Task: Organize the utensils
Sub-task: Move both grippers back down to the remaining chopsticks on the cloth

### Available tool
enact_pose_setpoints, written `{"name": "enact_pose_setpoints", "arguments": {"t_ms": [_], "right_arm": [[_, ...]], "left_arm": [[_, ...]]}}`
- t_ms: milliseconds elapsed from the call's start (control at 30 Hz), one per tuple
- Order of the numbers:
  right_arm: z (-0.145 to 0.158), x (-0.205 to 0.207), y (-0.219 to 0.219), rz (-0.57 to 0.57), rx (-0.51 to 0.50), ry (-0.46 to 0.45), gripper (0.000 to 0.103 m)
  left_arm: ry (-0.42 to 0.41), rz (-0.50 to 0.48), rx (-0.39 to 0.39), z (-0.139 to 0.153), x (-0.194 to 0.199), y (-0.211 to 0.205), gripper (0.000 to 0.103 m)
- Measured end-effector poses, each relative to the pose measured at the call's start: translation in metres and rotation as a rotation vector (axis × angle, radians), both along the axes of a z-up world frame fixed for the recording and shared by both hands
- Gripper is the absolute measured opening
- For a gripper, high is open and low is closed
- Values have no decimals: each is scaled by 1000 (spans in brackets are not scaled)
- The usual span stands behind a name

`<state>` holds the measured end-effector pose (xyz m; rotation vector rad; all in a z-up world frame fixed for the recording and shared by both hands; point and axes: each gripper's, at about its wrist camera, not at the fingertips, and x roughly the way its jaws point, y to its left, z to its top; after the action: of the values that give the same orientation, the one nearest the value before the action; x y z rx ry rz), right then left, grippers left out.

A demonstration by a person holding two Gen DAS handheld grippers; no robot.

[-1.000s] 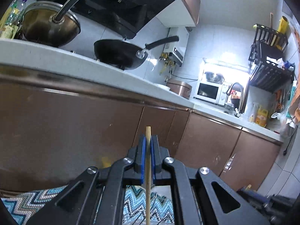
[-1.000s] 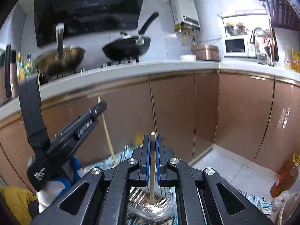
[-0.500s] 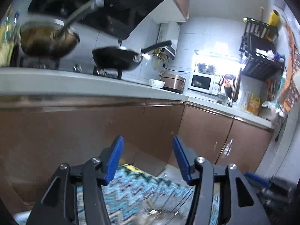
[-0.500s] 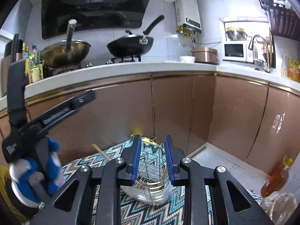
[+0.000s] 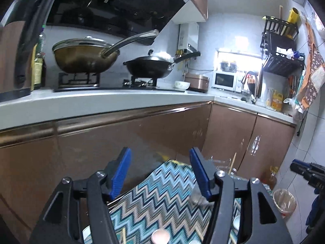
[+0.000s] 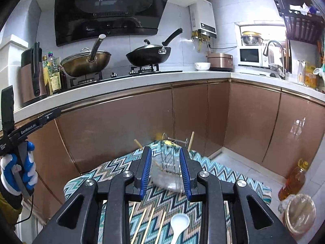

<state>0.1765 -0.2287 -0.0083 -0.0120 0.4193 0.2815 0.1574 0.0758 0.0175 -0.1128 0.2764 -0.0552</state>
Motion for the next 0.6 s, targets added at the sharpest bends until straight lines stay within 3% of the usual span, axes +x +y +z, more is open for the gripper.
{"name": "enact_pose_setpoints", "arguments": {"t_ms": [600], "right_arm": [[-12,-52,8,-36,-8,113,28]], "left_arm": [[198,-77,2,-36,-35,22,60]]}}
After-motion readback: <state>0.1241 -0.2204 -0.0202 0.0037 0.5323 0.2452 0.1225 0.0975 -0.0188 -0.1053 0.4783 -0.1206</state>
